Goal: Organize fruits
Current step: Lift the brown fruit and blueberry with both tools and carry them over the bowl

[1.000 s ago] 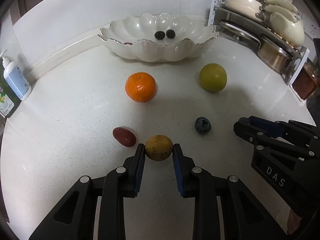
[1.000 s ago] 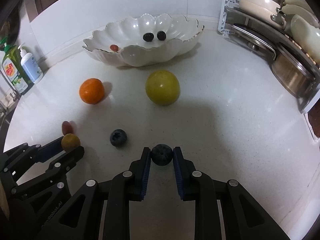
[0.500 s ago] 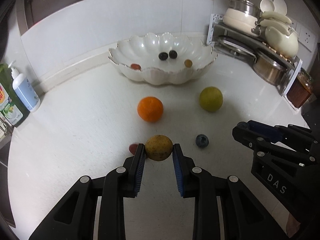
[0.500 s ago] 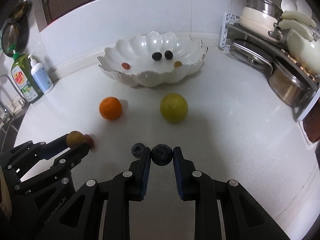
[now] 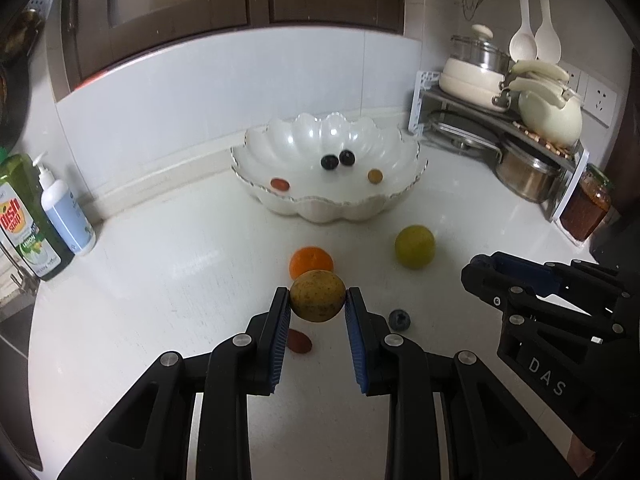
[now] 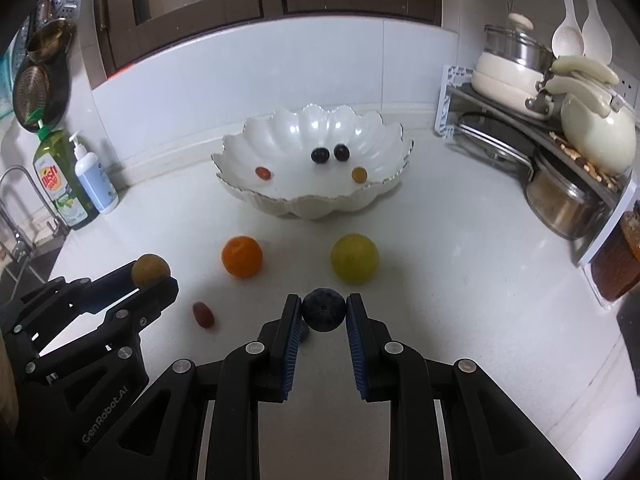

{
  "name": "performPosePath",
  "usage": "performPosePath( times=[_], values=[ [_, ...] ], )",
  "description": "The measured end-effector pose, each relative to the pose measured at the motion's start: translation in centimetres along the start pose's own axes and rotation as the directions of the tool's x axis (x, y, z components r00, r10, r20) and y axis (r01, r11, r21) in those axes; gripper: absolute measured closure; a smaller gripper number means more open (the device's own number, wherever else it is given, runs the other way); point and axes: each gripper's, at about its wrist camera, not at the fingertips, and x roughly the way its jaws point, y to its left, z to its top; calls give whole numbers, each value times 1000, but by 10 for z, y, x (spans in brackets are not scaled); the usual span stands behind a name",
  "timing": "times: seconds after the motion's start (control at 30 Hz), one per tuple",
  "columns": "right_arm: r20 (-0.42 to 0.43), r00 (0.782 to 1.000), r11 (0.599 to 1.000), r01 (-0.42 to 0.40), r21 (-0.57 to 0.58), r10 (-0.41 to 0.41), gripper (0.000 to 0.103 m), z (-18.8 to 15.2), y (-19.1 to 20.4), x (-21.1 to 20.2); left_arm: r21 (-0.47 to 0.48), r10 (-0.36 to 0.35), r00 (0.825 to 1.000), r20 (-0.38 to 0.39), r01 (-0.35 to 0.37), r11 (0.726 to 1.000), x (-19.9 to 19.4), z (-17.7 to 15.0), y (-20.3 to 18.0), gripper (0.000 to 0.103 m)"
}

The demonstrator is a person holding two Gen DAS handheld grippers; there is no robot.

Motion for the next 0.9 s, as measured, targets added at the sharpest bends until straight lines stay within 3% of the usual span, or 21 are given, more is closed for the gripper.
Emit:
performPosePath(
  times=[0.9],
  values=[
    [212,977,1000,20,-8,-18,79,46,17,-37,-6,37,981,192,-36,999,-38,51,18,75]
  ],
)
